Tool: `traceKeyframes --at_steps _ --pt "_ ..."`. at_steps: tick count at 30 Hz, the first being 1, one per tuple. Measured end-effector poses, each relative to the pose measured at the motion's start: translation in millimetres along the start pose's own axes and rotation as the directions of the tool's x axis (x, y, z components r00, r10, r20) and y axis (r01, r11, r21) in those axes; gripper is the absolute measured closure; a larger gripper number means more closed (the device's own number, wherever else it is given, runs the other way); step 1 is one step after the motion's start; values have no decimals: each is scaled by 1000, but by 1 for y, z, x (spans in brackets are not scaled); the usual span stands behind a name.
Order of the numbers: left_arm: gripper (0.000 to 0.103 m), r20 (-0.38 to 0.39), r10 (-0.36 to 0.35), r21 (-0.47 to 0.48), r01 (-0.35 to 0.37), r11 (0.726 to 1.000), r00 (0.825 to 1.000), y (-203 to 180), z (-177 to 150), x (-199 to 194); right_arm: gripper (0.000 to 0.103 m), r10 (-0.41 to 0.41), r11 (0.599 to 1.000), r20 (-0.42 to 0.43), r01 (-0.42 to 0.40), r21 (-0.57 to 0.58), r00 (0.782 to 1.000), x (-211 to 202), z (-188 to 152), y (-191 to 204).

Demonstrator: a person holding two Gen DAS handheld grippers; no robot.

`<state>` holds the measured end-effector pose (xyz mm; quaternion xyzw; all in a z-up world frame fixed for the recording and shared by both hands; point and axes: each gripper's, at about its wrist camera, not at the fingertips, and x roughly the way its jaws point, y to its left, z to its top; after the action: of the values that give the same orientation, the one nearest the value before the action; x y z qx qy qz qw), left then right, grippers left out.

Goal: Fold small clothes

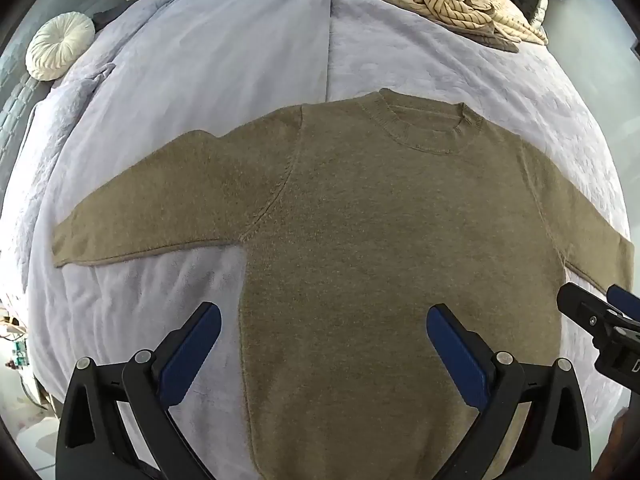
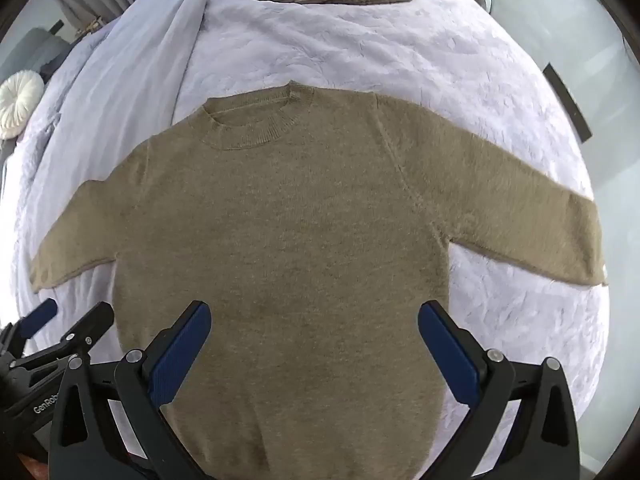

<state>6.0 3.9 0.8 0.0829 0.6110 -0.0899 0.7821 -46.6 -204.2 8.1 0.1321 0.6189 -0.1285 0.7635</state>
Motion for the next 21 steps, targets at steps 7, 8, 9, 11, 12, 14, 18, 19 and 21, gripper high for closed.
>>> traceKeyframes --at_steps 7,8,9,11,12,14,18,19,21 --pt "0 1 -6 4 6 1000 1000 -4 -1 -6 0 -10 1000 7 10 -12 1000 -5 1 3" --pt "0 1 -5 6 5 1000 1000 -4 -1 -7 0 -9 1000 7 9 -8 1000 -6 0 2" --pt "0 2 -3 7 3 1000 1000 -5 -1 -7 0 -6 1000 6 6 -7 1000 -6 0 1" --pt "0 3 -2 7 2 1000 1000 -6 -2 -8 0 -4 1000 7 4 -6 1000 -7 -1 1" --pt "0 2 -3 6 3 1000 1000 -6 -2 -8 0 -5 1000 7 5 -7 1000 -8 -1 2" --pt "0 0 -7 3 7 1000 1000 -7 -2 -9 0 -3 1000 8 3 -6 1000 -9 -2 1" --pt "0 0 -8 6 8 1000 1000 -8 -3 -10 0 -2 1000 9 2 -4 1000 -10 -2 0" --pt "0 0 -8 6 8 1000 1000 -8 -3 -10 0 -3 1000 9 3 -3 1000 -10 -2 0" --pt "0 0 -8 7 8 1000 1000 -8 -3 -10 0 -3 1000 11 3 -3 1000 -11 -2 0"
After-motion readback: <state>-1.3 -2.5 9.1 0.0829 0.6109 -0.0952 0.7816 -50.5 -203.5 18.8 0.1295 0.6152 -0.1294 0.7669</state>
